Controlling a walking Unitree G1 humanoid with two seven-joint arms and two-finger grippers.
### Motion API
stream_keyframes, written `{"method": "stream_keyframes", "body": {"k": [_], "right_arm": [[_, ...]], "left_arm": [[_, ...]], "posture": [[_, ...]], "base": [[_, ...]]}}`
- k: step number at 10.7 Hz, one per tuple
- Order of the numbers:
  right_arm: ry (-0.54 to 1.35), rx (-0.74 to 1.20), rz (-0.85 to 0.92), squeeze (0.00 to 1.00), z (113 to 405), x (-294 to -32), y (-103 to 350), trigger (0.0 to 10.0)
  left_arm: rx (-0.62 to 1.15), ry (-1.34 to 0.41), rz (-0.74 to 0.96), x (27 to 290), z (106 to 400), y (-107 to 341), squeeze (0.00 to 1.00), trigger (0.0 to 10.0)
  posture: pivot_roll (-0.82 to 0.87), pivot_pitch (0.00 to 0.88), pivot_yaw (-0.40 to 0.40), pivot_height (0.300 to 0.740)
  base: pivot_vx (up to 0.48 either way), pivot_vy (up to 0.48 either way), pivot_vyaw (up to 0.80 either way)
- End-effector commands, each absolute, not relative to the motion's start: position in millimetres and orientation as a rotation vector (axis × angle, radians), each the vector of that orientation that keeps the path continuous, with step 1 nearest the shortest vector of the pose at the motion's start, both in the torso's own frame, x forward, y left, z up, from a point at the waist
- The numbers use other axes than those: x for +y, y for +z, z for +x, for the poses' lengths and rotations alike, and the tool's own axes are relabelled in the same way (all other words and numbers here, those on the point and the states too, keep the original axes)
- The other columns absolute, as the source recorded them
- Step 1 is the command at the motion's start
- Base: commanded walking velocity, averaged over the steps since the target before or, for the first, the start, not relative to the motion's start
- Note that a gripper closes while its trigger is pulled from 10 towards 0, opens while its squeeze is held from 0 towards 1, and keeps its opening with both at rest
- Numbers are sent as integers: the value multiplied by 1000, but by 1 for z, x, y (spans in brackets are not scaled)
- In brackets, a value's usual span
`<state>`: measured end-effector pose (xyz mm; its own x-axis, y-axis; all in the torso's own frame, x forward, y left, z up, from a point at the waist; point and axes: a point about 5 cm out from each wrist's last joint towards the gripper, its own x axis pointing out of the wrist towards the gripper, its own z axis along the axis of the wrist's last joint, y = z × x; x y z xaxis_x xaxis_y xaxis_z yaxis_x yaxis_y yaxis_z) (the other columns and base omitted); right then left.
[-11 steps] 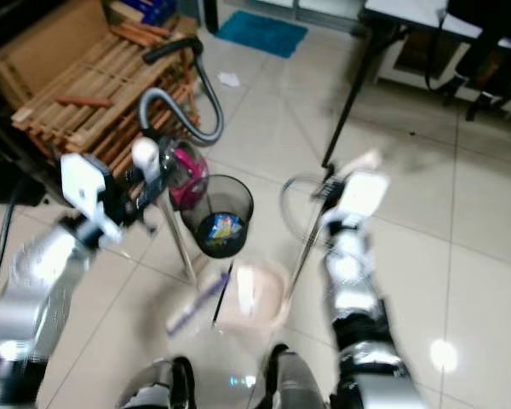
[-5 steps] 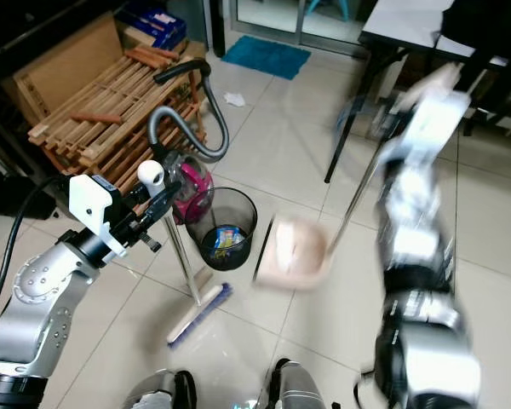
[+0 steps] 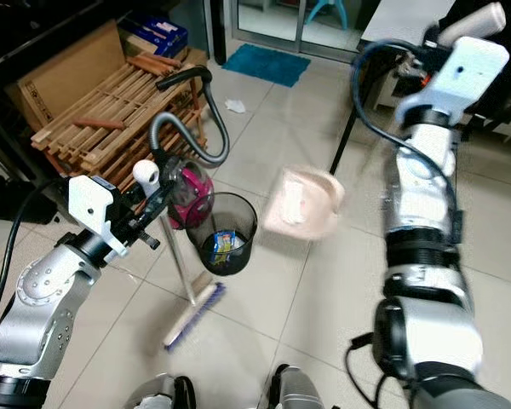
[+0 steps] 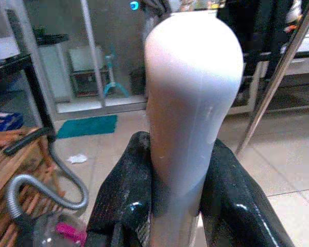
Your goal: Sweep floor
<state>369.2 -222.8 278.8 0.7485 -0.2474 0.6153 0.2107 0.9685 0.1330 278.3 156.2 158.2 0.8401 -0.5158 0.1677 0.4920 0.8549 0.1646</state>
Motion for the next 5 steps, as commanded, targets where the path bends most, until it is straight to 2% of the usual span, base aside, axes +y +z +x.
{"method": "stream_keyframes", "body": {"k": [1,3,5], "right_arm": [[-193,-853,70,0,360,-208,311,10000],[-104,-899,64,0,356,-179,307,10000],[63,-918,29,0,347,-135,289,10000]], "left_arm": [[-211,-494,137,163,278,158,0,10000],[-208,-475,144,164,279,157,0,10000],[-202,-459,157,166,281,156,0,10000]], "posture": [[-12,70,27,740],[-11,67,30,740],[-12,66,32,740]], "base": [[0,0,0],[0,0,0],[0,0,0]]}}
